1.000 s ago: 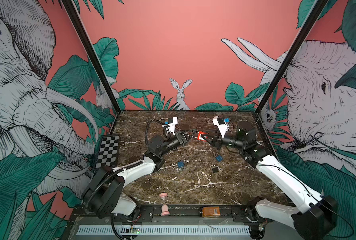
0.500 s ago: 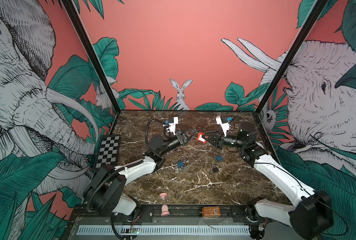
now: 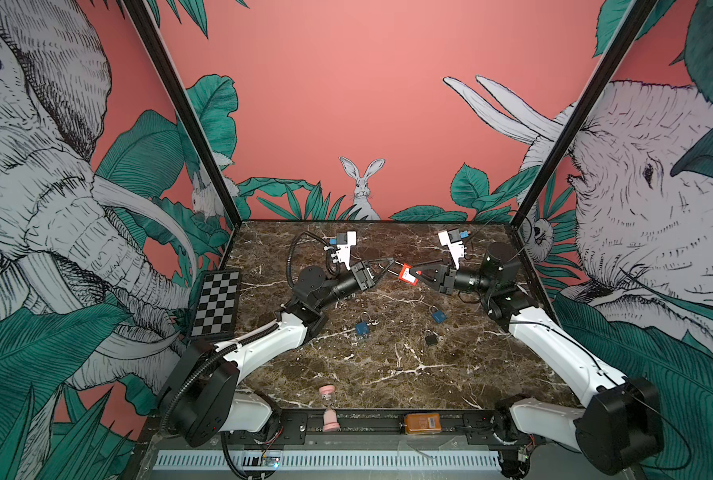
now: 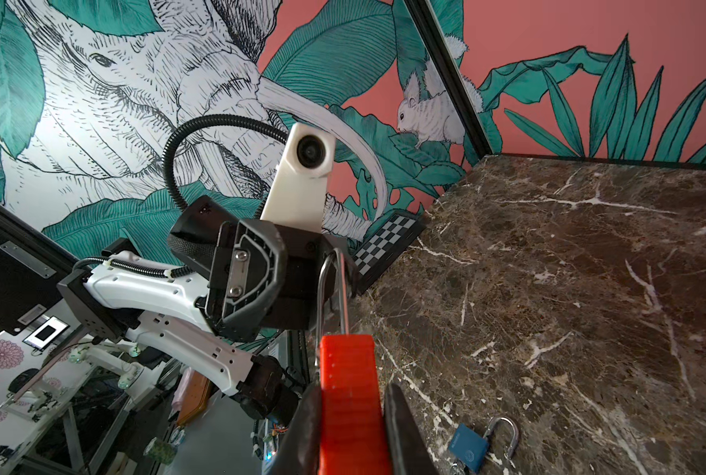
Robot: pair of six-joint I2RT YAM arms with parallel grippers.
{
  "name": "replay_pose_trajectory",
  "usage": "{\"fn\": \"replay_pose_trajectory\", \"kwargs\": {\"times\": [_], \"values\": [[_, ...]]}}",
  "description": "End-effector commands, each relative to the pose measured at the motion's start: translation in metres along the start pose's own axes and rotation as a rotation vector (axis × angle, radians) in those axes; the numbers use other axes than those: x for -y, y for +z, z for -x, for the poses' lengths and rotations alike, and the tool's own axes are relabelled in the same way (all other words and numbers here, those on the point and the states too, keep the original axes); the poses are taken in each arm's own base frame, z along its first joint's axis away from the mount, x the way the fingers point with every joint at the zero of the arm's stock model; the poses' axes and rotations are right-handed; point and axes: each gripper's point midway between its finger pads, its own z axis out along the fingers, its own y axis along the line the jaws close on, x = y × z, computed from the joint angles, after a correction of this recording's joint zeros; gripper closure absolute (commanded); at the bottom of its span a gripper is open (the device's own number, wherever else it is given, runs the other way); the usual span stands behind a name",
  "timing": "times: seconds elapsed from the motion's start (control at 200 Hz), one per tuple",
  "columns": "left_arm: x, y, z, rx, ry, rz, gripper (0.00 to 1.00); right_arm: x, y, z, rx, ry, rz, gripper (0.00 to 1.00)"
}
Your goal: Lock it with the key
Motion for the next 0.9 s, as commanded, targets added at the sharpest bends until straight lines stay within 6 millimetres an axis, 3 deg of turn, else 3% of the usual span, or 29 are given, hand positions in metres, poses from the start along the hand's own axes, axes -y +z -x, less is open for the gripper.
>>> {"fn": "replay_pose_trajectory", "kwargs": {"times": [0.0,0.46,0.895], "values": [[0.016,-0.002,0.007,0.013,0.041,-0.041,0.66,-0.017,-0.005,0.008,0.019,-0.054,0.048,1.0],[0.01,0.001,0.004,-0.005,0.045,-0.031,1.0,-0.024,-0.004,0.006,0.007,-0.034,0.1,1.0],[0.009,-0.004,-0.004,-0.011,0.123,-0.058,1.0,-0.03,-0.001,0.02,0.027,0.008,0.164,1.0]]}}
